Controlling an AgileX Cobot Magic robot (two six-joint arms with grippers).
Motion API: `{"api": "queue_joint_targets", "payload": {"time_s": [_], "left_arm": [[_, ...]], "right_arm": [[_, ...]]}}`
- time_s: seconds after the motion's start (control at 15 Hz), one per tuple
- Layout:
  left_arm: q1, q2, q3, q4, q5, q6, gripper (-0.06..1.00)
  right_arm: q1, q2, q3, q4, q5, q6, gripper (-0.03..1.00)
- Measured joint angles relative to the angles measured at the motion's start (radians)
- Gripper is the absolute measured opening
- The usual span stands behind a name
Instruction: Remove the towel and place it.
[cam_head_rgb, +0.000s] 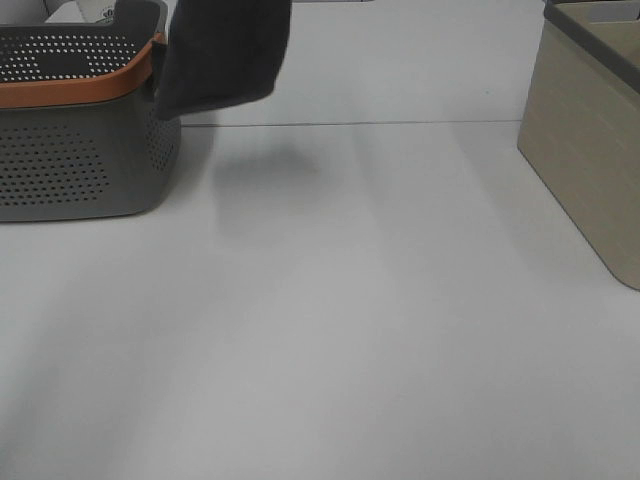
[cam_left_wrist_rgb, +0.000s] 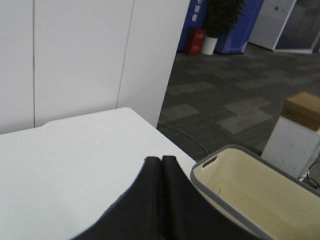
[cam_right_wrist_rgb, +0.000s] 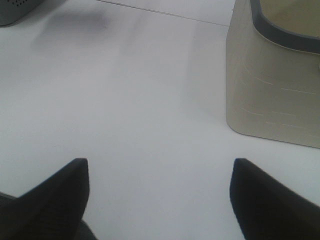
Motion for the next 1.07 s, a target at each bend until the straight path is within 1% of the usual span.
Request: {"api": "queue_joint_targets", "payload": {"time_s": [0.13, 0.2, 0.33, 0.4, 0.53, 0.6, 0.67, 0.73, 0.8, 0.87, 1.0, 1.07], "left_arm": [[0.0, 0.015, 0.0, -0.024, 0.091, 0.04, 0.0], [0.0, 0.021, 0.0, -0.035, 0.109, 0.046, 0.0], [-0.007, 0.051, 0.0, -0.097, 0.144, 0.068, 0.0], [-0.034, 0.078, 0.0, -0.12, 0.167, 0.115, 0.0], [-0.05, 0.098, 0.0, -0.127, 0.219, 0.159, 0.0], [-0.056, 0.113, 0.0, -0.145, 0.234, 0.172, 0.0], [-0.06, 0.132, 0.0, -0.191, 0.238, 0.184, 0.0], [-0.062, 0.144, 0.0, -0.225, 0.238, 0.196, 0.0], [-0.07, 0.164, 0.0, -0.286, 0.238, 0.23, 0.0], [-0.08, 0.18, 0.0, -0.325, 0.239, 0.269, 0.0], [-0.098, 0.185, 0.0, -0.335, 0.233, 0.314, 0.0], [-0.102, 0.185, 0.0, -0.336, 0.231, 0.322, 0.0]], "right_arm": [[0.0, 0.0, 0.0, 0.001, -0.004, 0.0, 0.76], [0.0, 0.0, -0.001, 0.002, -0.006, 0.0, 0.76], [0.0, 0.005, -0.009, 0.025, -0.028, 0.0, 0.76], [0.0, 0.041, -0.011, 0.031, -0.032, -0.001, 0.76], [0.0, 0.077, -0.011, 0.06, -0.061, -0.001, 0.76], [0.0, 0.096, -0.011, 0.08, -0.095, -0.001, 0.76], [0.0, 0.115, -0.011, 0.094, -0.13, -0.001, 0.76], [0.0, 0.124, -0.014, 0.101, -0.142, -0.001, 0.76], [0.0, 0.147, -0.019, 0.107, -0.175, -0.001, 0.76], [0.0, 0.169, -0.02, 0.108, -0.208, -0.001, 0.76], [0.0, 0.211, -0.02, 0.115, -0.25, -0.001, 0.76], [0.0, 0.229, -0.02, 0.125, -0.288, -0.001, 0.76]]}}
